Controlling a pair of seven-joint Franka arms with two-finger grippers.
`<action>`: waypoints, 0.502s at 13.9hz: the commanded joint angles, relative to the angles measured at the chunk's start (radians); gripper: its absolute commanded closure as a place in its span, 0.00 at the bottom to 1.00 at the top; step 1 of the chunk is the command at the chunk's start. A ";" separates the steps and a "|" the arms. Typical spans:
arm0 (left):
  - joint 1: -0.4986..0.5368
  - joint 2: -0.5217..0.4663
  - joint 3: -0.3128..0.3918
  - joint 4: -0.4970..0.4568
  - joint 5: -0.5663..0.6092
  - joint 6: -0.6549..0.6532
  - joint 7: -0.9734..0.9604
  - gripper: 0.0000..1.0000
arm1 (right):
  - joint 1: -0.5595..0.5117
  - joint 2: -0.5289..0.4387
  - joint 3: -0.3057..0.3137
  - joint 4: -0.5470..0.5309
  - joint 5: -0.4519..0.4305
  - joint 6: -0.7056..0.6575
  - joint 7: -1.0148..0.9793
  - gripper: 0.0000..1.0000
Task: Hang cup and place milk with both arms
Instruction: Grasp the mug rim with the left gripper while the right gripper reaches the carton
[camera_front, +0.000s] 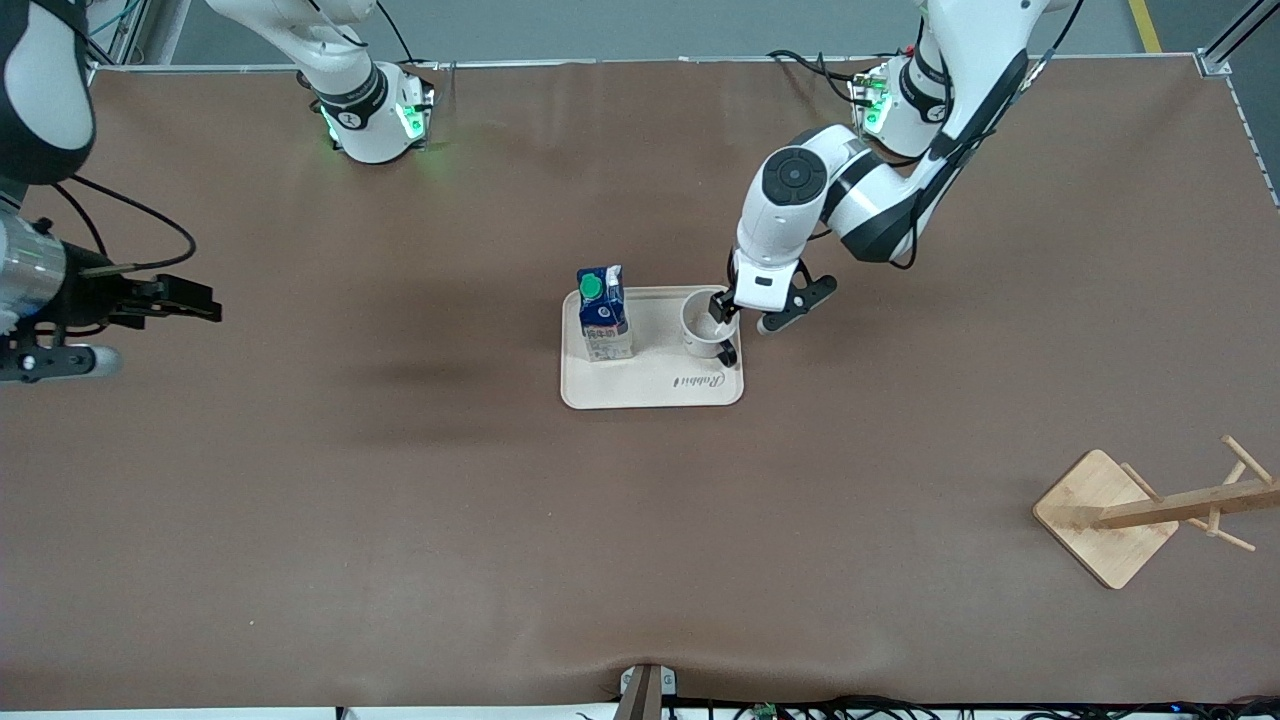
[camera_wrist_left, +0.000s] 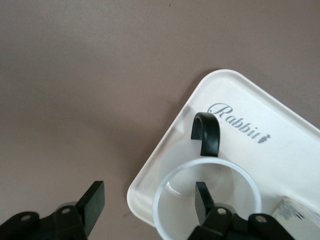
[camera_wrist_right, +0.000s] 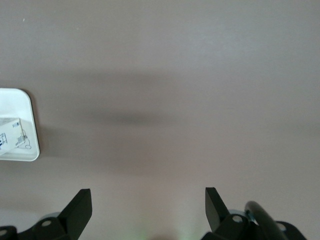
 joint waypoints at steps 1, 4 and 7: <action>-0.010 0.050 -0.004 0.017 0.096 0.018 -0.106 0.21 | 0.024 -0.001 -0.002 -0.009 0.011 -0.007 0.012 0.00; -0.033 0.090 -0.004 0.026 0.149 0.021 -0.166 0.27 | 0.032 -0.001 0.000 -0.090 0.015 -0.033 0.070 0.00; -0.038 0.103 -0.004 0.038 0.173 0.021 -0.188 0.64 | 0.089 -0.001 0.000 -0.101 0.051 -0.025 0.139 0.00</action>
